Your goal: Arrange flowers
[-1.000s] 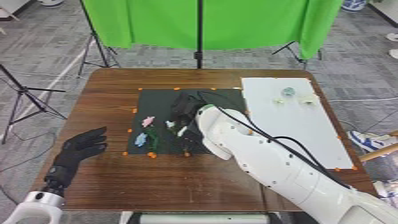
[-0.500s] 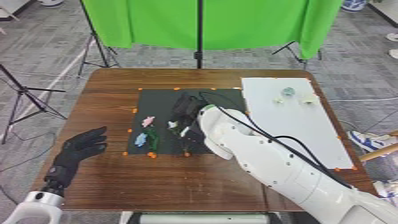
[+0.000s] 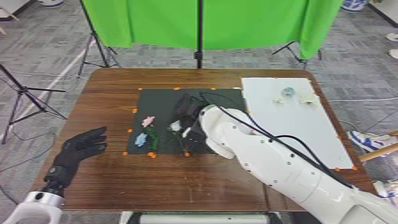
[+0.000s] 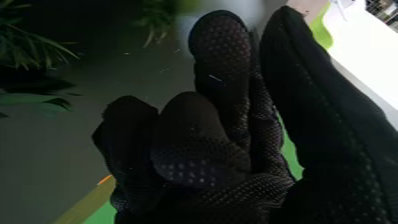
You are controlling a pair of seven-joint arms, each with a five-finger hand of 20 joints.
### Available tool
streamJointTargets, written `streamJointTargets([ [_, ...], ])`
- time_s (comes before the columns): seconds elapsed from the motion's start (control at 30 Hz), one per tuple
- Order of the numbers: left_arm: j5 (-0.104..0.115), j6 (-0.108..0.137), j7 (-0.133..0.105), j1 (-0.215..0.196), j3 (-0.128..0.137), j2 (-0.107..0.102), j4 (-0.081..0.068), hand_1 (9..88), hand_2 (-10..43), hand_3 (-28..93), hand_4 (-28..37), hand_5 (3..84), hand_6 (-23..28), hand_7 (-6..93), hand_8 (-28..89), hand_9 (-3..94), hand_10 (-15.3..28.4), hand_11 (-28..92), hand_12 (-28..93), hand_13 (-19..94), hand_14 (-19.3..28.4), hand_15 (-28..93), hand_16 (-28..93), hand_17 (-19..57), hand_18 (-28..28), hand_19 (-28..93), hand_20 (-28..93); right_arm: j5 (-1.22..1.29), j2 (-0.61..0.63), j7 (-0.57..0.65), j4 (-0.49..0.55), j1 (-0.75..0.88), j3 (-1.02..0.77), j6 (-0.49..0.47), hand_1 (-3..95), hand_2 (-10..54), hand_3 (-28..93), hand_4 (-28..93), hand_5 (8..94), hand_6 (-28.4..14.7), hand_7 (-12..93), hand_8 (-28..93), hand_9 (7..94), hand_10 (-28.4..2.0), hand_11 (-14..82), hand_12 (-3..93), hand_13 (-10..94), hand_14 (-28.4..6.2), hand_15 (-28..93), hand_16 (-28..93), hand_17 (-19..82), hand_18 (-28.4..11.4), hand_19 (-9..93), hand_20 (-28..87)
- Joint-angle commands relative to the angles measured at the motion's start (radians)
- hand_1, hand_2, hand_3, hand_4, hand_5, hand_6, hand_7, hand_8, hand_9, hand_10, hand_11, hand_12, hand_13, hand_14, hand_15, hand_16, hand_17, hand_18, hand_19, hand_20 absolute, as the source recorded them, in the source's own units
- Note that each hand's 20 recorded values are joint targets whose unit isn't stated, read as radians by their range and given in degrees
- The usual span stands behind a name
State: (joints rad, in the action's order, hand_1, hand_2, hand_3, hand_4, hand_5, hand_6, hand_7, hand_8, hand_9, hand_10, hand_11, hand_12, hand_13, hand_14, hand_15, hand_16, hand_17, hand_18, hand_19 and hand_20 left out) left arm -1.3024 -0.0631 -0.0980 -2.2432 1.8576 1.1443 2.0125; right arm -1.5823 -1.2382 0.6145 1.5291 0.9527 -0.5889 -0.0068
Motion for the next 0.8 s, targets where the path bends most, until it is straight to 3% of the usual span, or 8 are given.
streamJointTargets([
  [0.03, 0.001, -0.008, 0.006, -0.014, 0.003, 0.011, -0.002, 38.1, -4.6, 68, -3.2, 42.0, 2.2, 12.5, -7, 39.2, 12.2, 19, 13, 35, 17.9, 26, 2, 3.2, 15.7, 35, 37, -0.003, 0.02, -0.007, 0.01, 0.001, -0.022, -0.014, 52.6, -9.5, 59, -14, 69.9, 0.3, 18, 7, 83.2, -10.6, 34.6, 40.8, 89, -2.7, 67, 38, 60, -18.2, 93, 65],
  [0.3, 0.0, -0.001, 0.003, -0.029, 0.01, 0.019, 0.007, 38.2, -4.6, 68, -3.2, 42.0, 2.0, 12.6, -7, 39.2, 12.2, 19, 13, 35, 17.9, 26, 2, 3.3, 15.7, 35, 37, -0.015, 0.101, -0.09, 0.146, 0.004, -0.131, 0.015, 49.2, -9.5, 61, -14, 68.4, -0.1, 18, 6, 81.8, -11.6, 38.0, 35.4, 88, -3.3, 67, 39, 59, -18.5, 93, 65],
  [0.5, 0.001, -0.001, 0.005, -0.032, 0.015, 0.016, 0.011, 38.1, -4.8, 68, -3.1, 41.9, 2.0, 12.5, -7, 39.3, 12.2, 19, 13, 35, 17.9, 26, 2, 3.2, 15.7, 35, 37, -0.303, 0.23, -0.095, 0.265, 0.017, -0.249, 0.081, 44.1, -9.5, 65, -15, 67.3, -0.3, 17, 2, 77.5, -13.2, 36.3, 32.3, 84, -4.6, 66, 39, 55, -19.2, 93, 63],
  [0.57, 0.0, 0.0, 0.005, -0.039, 0.019, 0.018, 0.013, 38.2, -4.7, 68, -3.3, 41.9, 2.0, 12.6, -7, 39.3, 12.2, 19, 13, 35, 17.9, 26, 2, 3.3, 15.7, 35, 37, -0.406, 0.269, -0.063, 0.288, 0.034, -0.298, 0.014, 40.2, -9.5, 66, -14, 66.3, -0.5, 17, -7, 75.7, -14.4, 32.6, 31.1, 82, -5.6, 67, 38, 53, -19.5, 93, 61],
  [0.73, 0.001, 0.001, 0.011, -0.045, 0.024, 0.017, 0.017, 38.2, -4.7, 68, -3.3, 42.0, 2.0, 12.6, -7, 39.2, 12.3, 19, 13, 35, 17.9, 26, 2, 3.2, 15.8, 35, 37, -0.483, 0.316, 0.012, 0.278, 0.091, -0.409, -0.221, 32.8, -8.3, 64, -12, 63.4, -1.8, 14, -7, 71.8, -16.8, 26.0, 30.0, 78, -8.2, 66, 38, 47, -21.3, 93, 58],
  [0.8, 0.001, 0.0, 0.014, -0.04, 0.022, 0.016, 0.015, 38.2, -4.7, 68, -3.3, 42.0, 2.1, 12.6, -7, 39.3, 12.2, 19, 13, 35, 17.9, 26, 2, 3.2, 15.8, 35, 37, -0.508, 0.329, 0.028, 0.247, 0.105, -0.414, -0.254, 32.4, -7.8, 63, -12, 62.6, -2.2, 13, -7, 71.0, -17.3, 24.7, 29.8, 77, -9.0, 66, 38, 46, -21.8, 93, 57],
])
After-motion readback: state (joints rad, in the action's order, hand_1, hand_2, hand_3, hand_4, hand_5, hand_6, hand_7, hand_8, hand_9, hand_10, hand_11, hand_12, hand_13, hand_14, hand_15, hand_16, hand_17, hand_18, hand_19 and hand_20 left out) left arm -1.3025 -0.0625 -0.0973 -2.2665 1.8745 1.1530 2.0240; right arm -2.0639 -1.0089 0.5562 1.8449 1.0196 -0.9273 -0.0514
